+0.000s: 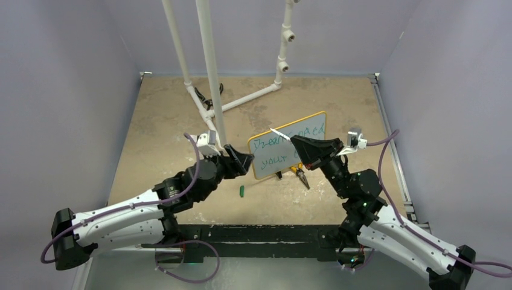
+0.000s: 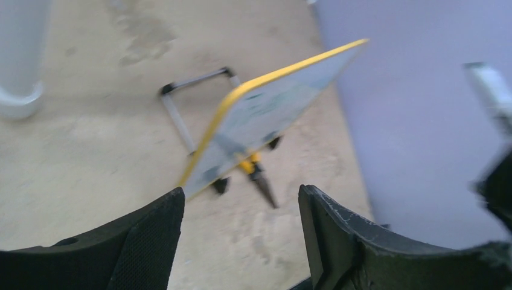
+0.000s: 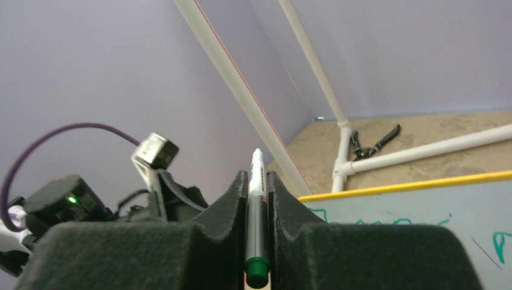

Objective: Write a sentence on the whiteboard
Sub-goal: Place the pen cap at the center of the board, then close the whiteboard marker at the center of the board.

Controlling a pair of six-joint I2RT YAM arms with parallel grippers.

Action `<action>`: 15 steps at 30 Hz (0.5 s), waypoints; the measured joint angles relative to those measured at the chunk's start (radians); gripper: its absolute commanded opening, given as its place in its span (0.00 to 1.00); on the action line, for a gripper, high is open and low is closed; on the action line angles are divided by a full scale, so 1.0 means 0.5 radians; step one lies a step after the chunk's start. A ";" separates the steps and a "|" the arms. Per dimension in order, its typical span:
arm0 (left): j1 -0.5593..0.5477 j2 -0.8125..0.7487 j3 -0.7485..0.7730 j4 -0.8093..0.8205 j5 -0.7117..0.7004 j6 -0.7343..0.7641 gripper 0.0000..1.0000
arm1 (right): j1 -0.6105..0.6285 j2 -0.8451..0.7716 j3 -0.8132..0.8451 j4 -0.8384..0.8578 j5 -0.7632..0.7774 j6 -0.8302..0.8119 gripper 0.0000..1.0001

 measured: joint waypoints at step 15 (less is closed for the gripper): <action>0.000 0.378 0.366 1.254 0.684 0.459 0.71 | 0.000 0.159 -0.023 0.522 -0.130 0.188 0.00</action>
